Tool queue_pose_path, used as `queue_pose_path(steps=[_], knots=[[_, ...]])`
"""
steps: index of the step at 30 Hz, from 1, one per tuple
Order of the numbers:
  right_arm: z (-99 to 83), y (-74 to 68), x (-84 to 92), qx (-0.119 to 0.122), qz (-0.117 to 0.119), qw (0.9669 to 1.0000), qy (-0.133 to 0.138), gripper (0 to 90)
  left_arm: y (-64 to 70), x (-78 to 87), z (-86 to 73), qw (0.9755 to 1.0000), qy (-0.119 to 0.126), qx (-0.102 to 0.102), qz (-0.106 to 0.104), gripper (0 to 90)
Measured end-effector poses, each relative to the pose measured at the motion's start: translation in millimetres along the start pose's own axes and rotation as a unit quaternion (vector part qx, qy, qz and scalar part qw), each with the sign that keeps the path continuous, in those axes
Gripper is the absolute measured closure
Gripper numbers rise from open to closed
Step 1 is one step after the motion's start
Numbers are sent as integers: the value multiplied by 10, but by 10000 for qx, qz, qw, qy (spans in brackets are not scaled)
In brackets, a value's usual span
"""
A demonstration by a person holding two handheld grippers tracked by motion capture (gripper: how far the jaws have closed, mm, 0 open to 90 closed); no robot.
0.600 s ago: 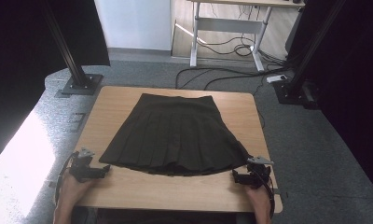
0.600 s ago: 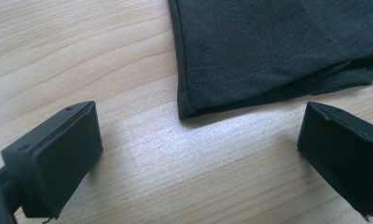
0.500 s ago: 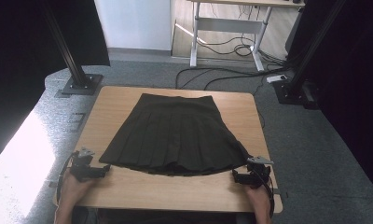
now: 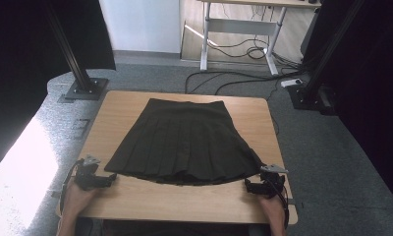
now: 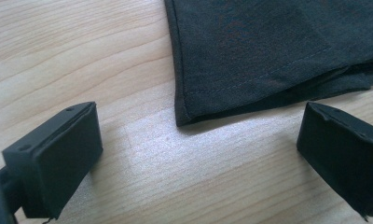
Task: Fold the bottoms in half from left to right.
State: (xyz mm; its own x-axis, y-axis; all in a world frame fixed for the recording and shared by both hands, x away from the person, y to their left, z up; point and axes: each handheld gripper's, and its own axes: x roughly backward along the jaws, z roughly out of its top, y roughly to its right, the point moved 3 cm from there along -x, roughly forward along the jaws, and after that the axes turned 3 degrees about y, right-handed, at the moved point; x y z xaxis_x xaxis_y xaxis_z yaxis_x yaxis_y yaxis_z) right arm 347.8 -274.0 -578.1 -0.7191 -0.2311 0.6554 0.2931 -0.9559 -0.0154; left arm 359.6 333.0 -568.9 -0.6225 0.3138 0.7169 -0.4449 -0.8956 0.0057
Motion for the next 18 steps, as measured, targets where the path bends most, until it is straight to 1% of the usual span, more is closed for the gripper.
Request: queue_pose_path(steps=[1, 2, 3, 4, 5, 6, 7, 8, 9, 11, 12, 13, 14, 15, 17, 18], knots=[[-4, 13, 13, 20, 34, 10000, 17, 26, -16, 18, 24, 9999, -3, -78, 77, 12], [-4, 13, 13, 20, 34, 10000, 17, 26, -16, 18, 24, 9999, -3, -78, 77, 13], [-4, 24, 28, 9, 46, 10000, 7, 47, -25, 33, 42, 9999, 12, -118, 75, 13], [-4, 36, 49, -35, 75, 10000, 0, 77, -37, 56, 69, 9999, 51, -123, 16, 11], [-4, 51, 84, -136, 136, 9998, -3, 119, -48, 76, 94, 9999, 104, -127, -5, 8], [0, 58, 115, -218, 182, 9996, 0, 131, -57, 90, 116, 9998, 151, -125, -11, 9], [20, 56, 171, -239, 158, 9996, 54, 130, -81, 111, 179, 9997, 228, -127, -28, 10], [20, 56, 171, -239, 158, 9996, 54, 130, -81, 111, 179, 9997, 228, -127, -28, 11], [58, 23, 241, -140, 139, 9997, 108, 132, -101, 104, 250, 9995, 252, -194, 0, 13], [104, -32, 308, -66, 169, 9997, 190, 137, -115, 70, 330, 9993, 260, -252, -16, 20], [104, -32, 308, -66, 169, 9997, 190, 137, -115, 70, 330, 9993, 260, -252, -16, 19], [156, -100, 365, 6, 213, 9995, 237, 148, -115, 14, 418, 9991, 243, -325, -85, 16], [185, -140, 386, 56, 227, 9994, 263, 154, -109, -23, 462, 9989, 225, -379, -146, 8], [185, -140, 386, 56, 227, 9994, 263, 154, -109, -23, 462, 9989, 225, -379, -146, 0], [247, -225, 403, 185, 303, 9990, 283, 162, -92, -95, 548, 9984, 168, -505, -178, 0], [312, -307, 387, 267, 392, 9985, 261, 162, -85, -133, 589, 9983, 137, -544, -182, 0]])
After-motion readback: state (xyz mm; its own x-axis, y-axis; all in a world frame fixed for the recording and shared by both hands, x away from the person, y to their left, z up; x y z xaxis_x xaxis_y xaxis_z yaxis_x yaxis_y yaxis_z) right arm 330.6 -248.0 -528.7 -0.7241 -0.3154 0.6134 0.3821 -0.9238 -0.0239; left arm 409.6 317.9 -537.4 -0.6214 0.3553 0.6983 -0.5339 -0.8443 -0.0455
